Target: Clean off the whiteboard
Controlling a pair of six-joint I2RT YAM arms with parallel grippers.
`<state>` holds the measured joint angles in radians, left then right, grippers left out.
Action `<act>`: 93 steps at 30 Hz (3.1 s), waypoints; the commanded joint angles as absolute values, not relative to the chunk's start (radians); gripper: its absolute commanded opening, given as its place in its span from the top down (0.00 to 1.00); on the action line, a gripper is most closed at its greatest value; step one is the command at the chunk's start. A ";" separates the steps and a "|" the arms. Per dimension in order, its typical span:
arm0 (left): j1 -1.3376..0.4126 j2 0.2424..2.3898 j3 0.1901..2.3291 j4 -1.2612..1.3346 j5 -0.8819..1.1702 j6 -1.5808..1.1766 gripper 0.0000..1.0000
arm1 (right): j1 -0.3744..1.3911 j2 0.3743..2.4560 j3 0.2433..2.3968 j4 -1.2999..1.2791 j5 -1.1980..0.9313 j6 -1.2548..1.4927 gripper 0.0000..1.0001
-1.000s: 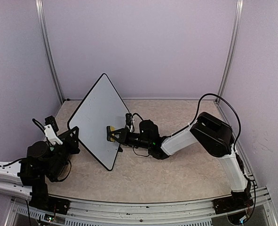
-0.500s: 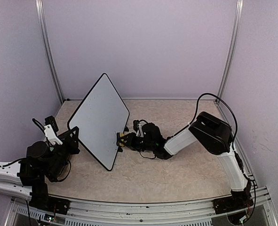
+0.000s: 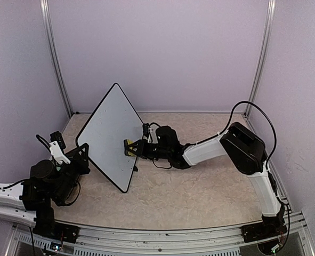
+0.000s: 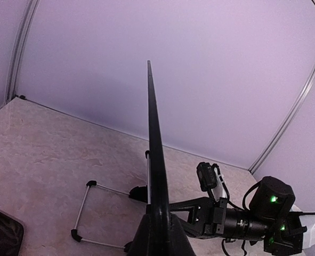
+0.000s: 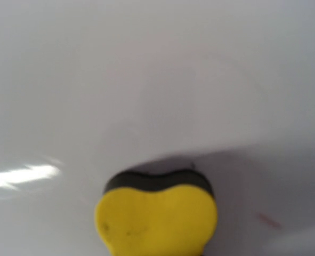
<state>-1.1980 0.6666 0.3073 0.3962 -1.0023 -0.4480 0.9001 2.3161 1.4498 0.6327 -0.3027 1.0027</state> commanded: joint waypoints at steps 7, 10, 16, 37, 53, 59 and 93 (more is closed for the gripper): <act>-1.210 0.654 0.299 0.459 -0.891 -0.526 1.00 | 0.885 2.339 1.546 0.588 -0.369 1.024 1.00; -1.211 0.644 0.296 0.453 -0.890 -0.528 1.00 | 0.862 2.384 1.517 0.594 -0.369 1.065 1.00; -1.210 0.629 0.287 0.452 -0.892 -0.531 1.00 | 0.833 2.409 1.458 0.594 -0.336 1.071 1.00; -1.211 0.646 0.287 0.467 -0.898 -0.532 1.00 | 0.982 2.283 1.354 0.730 -0.379 0.879 1.00; -1.214 0.651 0.294 0.468 -0.892 -0.540 1.00 | 1.050 2.296 1.255 0.937 -0.326 0.983 1.00; -1.219 0.646 0.299 0.456 -0.895 -0.539 1.00 | 0.963 2.340 1.229 0.898 -0.281 1.017 1.00; -1.229 0.627 0.307 0.436 -0.915 -0.520 1.00 | 0.956 2.093 1.308 0.822 -0.459 0.891 1.00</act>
<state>-1.2022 0.6392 0.2909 0.3851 -1.0153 -0.4652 0.9913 2.1757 1.3842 0.7994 -0.4683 0.9138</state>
